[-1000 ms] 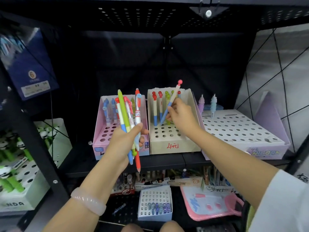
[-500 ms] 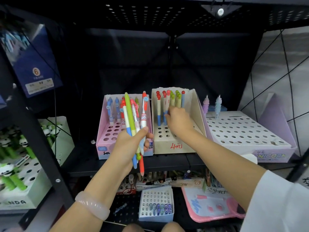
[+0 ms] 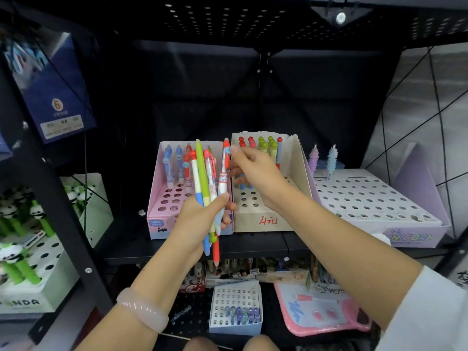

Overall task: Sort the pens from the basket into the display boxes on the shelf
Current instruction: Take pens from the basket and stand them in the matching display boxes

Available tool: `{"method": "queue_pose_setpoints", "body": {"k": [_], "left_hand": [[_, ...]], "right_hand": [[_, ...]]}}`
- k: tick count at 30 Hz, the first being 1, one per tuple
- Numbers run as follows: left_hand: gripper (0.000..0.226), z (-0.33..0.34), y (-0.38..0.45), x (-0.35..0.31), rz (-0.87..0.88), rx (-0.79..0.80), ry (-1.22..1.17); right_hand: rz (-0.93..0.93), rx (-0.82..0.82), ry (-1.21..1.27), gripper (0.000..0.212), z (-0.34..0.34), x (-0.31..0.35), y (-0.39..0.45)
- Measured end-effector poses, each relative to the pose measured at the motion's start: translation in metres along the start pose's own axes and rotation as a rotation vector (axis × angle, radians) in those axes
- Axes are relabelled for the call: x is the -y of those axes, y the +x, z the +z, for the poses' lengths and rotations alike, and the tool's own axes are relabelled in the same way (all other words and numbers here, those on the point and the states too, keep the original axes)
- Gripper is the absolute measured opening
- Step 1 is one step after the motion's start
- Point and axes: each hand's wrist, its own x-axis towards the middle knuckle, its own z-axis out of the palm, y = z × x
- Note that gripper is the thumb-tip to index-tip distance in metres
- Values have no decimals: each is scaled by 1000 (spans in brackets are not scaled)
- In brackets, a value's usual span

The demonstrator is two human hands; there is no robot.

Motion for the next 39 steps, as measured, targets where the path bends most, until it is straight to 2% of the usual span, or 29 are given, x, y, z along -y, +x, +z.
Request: {"method": "queue_pose_setpoints", "body": {"k": [4, 10, 12, 15, 17, 22, 27, 31, 35, 37, 39], "left_hand": [[15, -4, -2, -2, -2, -3, 26], [21, -38, -5, -9, 28, -81, 49], [21, -52, -5, -12, 45, -131, 45], [23, -69, -4, -14, 55, -179, 34], [22, -77, -4, -14, 55, -187, 2], [21, -86, -3, -10, 71, -172, -24], [22, -89, -2, -4, 65, -141, -22], [22, -89, -3, -2, 60, -125, -53], [20, -89, -3, -3, 54, -124, -54], [20, -89, -4, -4, 49, -128, -52], [20, -89, -4, -5, 47, -124, -50]], "right_hand": [[2, 67, 108, 23, 2, 8, 2], [-3, -176, 192, 17, 6, 23, 29], [-43, -218, 110, 14, 14, 23, 38], [-117, -213, -227, 11, 32, 15, 44], [-157, -203, -346, 11, 41, 9, 46], [-185, -178, -406, 7, 55, 5, 47], [-257, -243, -504, 11, 54, 8, 49], [-226, -229, -546, 17, 53, 2, 50], [-263, -231, -593, 15, 55, 4, 50], [-238, -205, -627, 17, 56, 1, 50], [-163, -103, -692, 20, 57, -5, 49]]}}
